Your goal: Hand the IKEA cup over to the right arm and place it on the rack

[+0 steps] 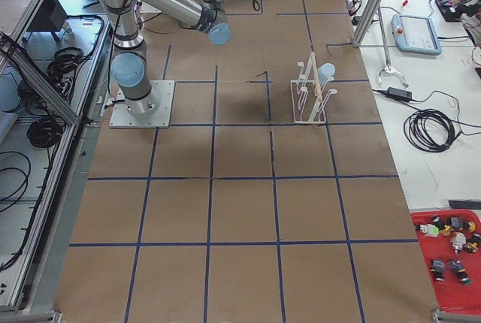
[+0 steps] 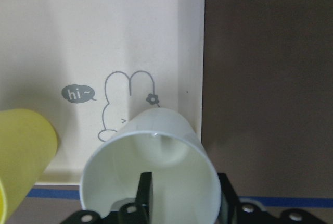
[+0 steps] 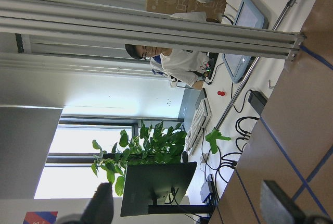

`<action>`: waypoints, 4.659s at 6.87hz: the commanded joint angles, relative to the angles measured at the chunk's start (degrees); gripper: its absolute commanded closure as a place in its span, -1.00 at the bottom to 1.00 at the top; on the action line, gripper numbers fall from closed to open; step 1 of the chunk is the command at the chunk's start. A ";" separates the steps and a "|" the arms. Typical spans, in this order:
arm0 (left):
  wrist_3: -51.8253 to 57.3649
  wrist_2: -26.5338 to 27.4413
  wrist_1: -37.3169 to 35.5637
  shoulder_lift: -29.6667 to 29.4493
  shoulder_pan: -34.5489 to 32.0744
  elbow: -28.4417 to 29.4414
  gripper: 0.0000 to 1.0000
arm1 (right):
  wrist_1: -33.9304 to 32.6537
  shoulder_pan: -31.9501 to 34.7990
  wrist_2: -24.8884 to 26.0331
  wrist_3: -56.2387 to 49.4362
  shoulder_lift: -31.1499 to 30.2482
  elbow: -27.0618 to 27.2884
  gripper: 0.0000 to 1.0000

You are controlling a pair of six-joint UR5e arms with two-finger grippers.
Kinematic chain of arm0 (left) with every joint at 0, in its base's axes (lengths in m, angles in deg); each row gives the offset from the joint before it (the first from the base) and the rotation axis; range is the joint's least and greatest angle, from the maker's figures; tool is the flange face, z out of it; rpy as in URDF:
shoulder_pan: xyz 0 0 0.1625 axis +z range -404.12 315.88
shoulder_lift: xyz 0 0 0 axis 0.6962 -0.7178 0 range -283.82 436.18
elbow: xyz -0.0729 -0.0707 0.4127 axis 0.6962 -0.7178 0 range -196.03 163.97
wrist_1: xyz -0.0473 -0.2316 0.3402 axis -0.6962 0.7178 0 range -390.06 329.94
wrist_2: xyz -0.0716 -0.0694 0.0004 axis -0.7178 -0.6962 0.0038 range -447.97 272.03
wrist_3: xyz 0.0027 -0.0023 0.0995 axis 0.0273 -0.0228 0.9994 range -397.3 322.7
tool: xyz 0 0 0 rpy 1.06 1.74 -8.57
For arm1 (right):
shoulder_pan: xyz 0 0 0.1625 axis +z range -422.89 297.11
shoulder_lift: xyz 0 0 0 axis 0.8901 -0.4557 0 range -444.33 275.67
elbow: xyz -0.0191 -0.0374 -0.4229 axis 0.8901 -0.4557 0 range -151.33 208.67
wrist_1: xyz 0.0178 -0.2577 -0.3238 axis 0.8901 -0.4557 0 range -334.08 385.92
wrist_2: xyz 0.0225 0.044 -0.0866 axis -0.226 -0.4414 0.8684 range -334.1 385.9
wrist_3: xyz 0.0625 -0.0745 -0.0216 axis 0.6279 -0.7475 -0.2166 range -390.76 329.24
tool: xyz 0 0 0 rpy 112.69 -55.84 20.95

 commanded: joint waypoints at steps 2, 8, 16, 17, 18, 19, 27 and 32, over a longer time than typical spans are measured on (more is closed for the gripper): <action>0.27 -0.27 9.49 0.88 -0.62 10.12 1.00 | 0.82 0.00 0.27 -0.72 0.02 -0.07 -1.00; -1.65 -11.10 42.78 -11.85 -19.85 58.60 1.00 | 0.38 0.00 0.62 -0.01 0.02 -1.39 -1.00; -14.71 -51.68 -31.53 -11.86 -28.47 26.50 1.00 | 0.82 0.00 0.53 -0.81 -0.24 -0.60 -1.00; -21.80 -51.77 -43.76 -11.78 -29.97 21.23 1.00 | 0.82 0.00 0.53 -0.81 -0.24 0.88 -1.00; -26.14 -51.95 -51.63 -11.43 -31.12 17.17 1.00 | 0.82 0.00 0.53 -0.81 -0.42 2.29 -1.00; -26.62 -51.86 -54.14 -10.47 -32.87 14.43 1.00 | 0.91 0.18 0.53 -0.81 -1.12 2.47 -1.00; -31.98 -51.77 -65.33 -9.93 -35.61 8.52 0.99 | 21.31 2.02 -9.55 7.80 -1.56 -1.73 -0.99; -32.68 -51.77 -65.33 -9.93 -35.61 8.52 0.99 | 20.60 2.11 -9.40 7.28 4.13 -7.53 -0.99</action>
